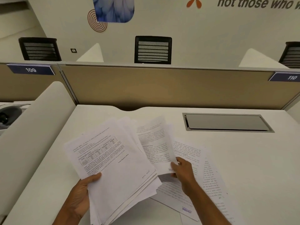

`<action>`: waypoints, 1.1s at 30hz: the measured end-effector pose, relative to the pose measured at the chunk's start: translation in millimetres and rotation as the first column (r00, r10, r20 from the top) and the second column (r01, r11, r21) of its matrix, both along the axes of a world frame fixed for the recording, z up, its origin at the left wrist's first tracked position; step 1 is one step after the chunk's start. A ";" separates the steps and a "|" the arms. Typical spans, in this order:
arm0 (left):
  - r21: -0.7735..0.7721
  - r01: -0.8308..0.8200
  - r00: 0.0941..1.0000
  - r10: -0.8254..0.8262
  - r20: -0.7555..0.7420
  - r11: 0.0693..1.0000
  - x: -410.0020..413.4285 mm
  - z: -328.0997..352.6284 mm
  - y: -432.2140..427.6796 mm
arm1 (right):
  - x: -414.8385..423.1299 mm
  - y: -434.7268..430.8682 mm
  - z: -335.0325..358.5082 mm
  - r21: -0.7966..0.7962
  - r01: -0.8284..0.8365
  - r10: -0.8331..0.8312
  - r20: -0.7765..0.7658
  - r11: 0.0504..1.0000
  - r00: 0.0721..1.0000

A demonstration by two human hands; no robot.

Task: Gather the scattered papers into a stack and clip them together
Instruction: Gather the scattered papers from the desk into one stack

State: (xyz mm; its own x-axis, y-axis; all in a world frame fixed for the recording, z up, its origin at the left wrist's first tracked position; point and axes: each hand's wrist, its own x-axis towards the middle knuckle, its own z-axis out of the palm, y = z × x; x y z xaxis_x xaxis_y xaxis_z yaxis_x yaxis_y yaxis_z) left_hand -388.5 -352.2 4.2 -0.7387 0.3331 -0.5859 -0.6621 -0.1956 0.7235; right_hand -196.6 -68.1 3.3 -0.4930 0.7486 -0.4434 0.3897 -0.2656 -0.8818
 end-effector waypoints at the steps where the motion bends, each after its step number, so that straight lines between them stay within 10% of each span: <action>1: 0.011 -0.005 0.999 0.004 0.038 1.000 2.7 -0.7 -0.2 | 10.8 0.9 2.2 -0.079 -0.029 0.026 -0.037 0.996 0.999; 8: 0.034 0.106 0.960 -0.111 0.256 0.994 31.4 3.2 9.8 | 53.7 -18.3 16.2 -0.279 -0.197 0.187 -0.062 0.940 0.980; 18: 0.018 0.099 0.990 -0.100 0.104 0.995 43.4 14.2 35.4 | 46.9 -37.0 36.1 -0.308 -0.233 0.231 -0.045 0.922 0.972; 24: -0.028 0.134 0.991 -0.134 -0.010 0.991 25.8 17.1 44.6 | 12.7 7.4 14.8 0.045 0.078 -0.085 0.189 0.996 0.978; 33: -0.207 0.235 0.961 -0.259 -0.100 0.950 -3.6 1.3 62.2 | -67.8 23.9 0.0 0.364 -0.279 0.012 0.590 0.889 0.807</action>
State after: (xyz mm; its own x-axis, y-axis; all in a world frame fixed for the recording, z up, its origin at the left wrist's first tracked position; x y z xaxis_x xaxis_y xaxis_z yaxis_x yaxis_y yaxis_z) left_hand -392.1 -290.0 5.4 -0.7186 0.4050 -0.5654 -0.5744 0.1127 0.8108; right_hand -264.5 -44.2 3.2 -0.3759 0.8626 -0.3384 0.8475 0.1724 -0.5020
